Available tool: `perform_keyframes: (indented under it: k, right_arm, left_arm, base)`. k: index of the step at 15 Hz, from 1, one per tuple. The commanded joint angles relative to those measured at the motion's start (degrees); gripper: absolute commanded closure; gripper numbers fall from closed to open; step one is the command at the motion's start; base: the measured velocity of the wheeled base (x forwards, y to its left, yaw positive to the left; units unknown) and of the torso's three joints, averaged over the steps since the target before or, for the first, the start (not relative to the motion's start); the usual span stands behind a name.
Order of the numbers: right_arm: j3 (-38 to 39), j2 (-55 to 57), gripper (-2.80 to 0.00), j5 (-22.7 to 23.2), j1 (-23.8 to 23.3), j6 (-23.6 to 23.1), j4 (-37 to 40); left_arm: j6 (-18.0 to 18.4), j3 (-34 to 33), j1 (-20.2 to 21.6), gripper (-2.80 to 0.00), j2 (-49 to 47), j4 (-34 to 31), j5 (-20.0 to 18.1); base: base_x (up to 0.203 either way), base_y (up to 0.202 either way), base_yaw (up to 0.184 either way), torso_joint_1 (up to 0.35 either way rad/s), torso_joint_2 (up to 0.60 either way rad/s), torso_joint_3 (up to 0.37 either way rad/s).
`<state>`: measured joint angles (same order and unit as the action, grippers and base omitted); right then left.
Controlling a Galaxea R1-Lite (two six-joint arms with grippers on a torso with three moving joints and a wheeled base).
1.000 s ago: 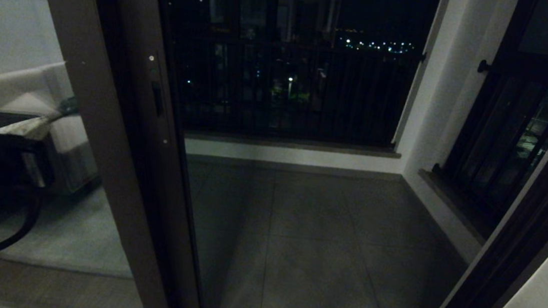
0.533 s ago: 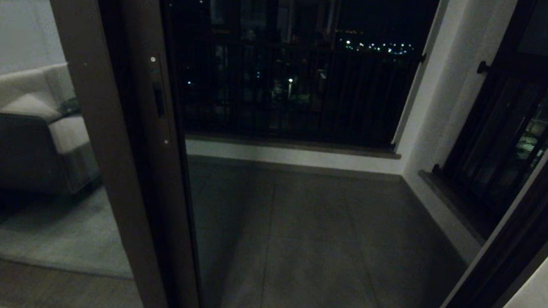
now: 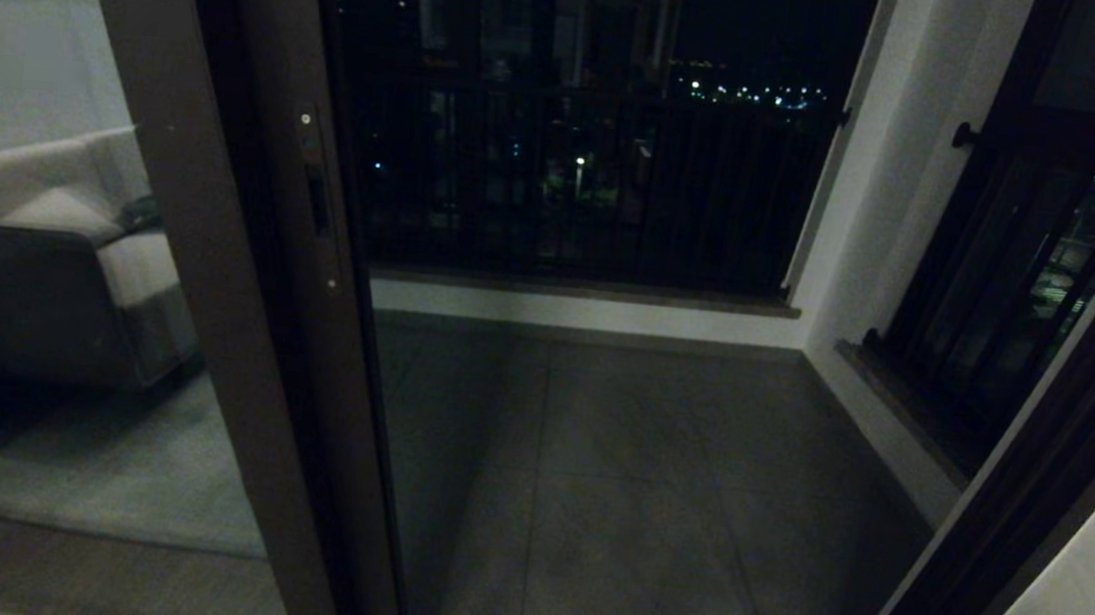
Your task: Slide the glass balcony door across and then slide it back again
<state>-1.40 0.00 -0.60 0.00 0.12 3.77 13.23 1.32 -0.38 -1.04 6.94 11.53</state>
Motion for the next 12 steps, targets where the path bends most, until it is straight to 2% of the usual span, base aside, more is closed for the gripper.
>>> perform_keyframes:
  k: [1,2,4,7,12]
  right_arm:
    - [0.0,0.09,0.0,-0.02,0.0,0.05,0.01]
    - [0.0,0.09,0.0,-0.02,0.0,0.05,0.01]
    - [0.0,0.09,0.0,-0.02,0.0,0.05,0.01]
    - [0.0,0.09,0.0,-0.02,0.0,-0.03,-0.07]
    - [0.0,0.09,0.0,0.01,0.0,-0.03,0.01]
  left_arm:
    - [-4.99,-1.35,0.18,0.0,1.03,-5.89,-11.92]
    - [-5.48,-1.03,0.19,0.0,1.03,-10.11,-13.13]
    - [-6.43,-1.05,0.2,0.0,1.03,-8.5,-14.32]
    - [-6.82,-1.11,0.2,0.0,1.09,-8.3,-14.16]
    - [-8.57,-1.23,0.2,0.0,1.13,-7.99,-12.58]
  base:
    - [0.0,0.0,0.0,0.0,0.0,0.0]
    - [0.0,0.0,0.0,0.0,0.0,0.0]
    - [0.0,0.0,0.0,0.0,0.0,0.0]
    - [0.0,0.0,0.0,0.0,0.0,0.0]
    - [0.0,0.0,0.0,0.0,0.0,0.0]
